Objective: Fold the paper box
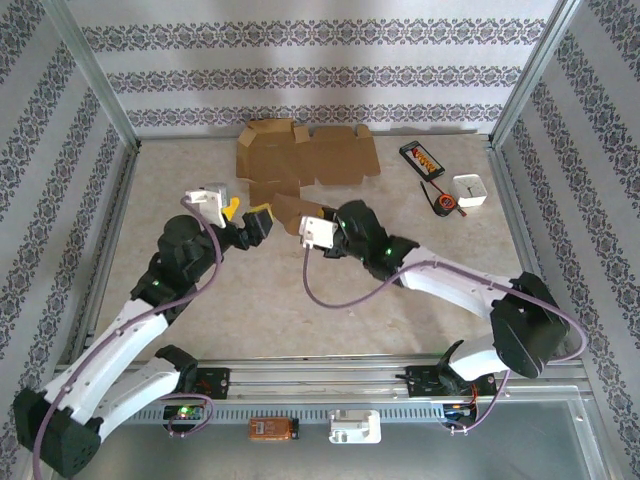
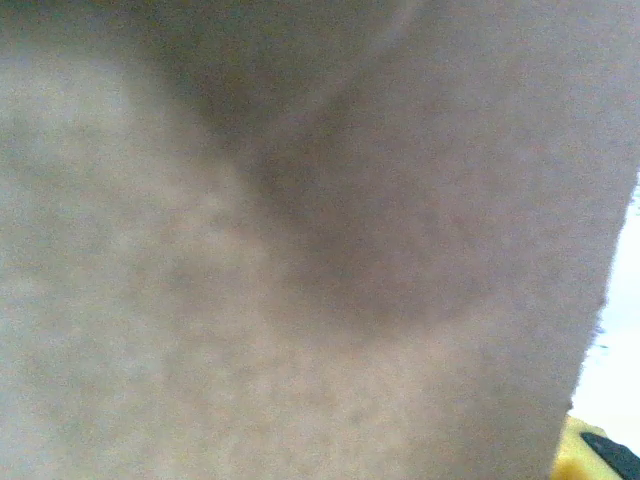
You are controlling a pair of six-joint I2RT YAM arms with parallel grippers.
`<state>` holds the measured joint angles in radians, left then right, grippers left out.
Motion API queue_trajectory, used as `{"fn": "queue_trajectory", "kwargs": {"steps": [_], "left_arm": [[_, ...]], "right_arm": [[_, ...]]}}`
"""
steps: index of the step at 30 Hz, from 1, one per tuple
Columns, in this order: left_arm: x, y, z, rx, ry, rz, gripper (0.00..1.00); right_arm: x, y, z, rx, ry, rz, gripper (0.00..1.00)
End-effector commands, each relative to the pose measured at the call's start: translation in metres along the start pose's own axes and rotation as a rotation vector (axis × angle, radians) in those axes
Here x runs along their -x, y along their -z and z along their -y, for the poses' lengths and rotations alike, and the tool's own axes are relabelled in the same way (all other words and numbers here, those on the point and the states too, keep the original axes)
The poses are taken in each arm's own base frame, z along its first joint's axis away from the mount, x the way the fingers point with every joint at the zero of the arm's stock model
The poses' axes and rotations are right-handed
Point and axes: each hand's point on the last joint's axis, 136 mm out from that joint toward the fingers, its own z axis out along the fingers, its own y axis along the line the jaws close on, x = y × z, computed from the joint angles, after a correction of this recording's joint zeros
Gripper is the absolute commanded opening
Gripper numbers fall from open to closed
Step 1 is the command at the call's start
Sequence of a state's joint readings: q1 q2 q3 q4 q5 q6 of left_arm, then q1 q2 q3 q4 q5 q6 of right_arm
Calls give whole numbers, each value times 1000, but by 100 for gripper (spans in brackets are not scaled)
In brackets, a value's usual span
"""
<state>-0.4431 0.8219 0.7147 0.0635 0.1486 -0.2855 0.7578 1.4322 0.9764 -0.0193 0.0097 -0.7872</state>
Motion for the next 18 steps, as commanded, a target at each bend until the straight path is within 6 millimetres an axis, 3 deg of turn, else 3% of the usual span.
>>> {"fn": "queue_trajectory", "kwargs": {"steps": [1, 5, 8, 13, 18], "left_arm": [[-32, 20, 15, -117, -411, -154, 89], [-56, 47, 41, -325, -609, -221, 90], [-72, 62, 47, -413, -742, -273, 93], [-81, 74, 47, -449, -816, -330, 96], [-88, 76, 48, -477, -817, -353, 97]], "right_arm": [[-6, 35, -46, 362, -96, -98, 42], [2, 59, -56, 552, -79, -175, 43], [-3, 63, -59, 627, -65, -267, 42], [-14, 47, -65, 696, -15, -405, 43], [-7, 24, -68, 725, 5, -395, 45]]}}
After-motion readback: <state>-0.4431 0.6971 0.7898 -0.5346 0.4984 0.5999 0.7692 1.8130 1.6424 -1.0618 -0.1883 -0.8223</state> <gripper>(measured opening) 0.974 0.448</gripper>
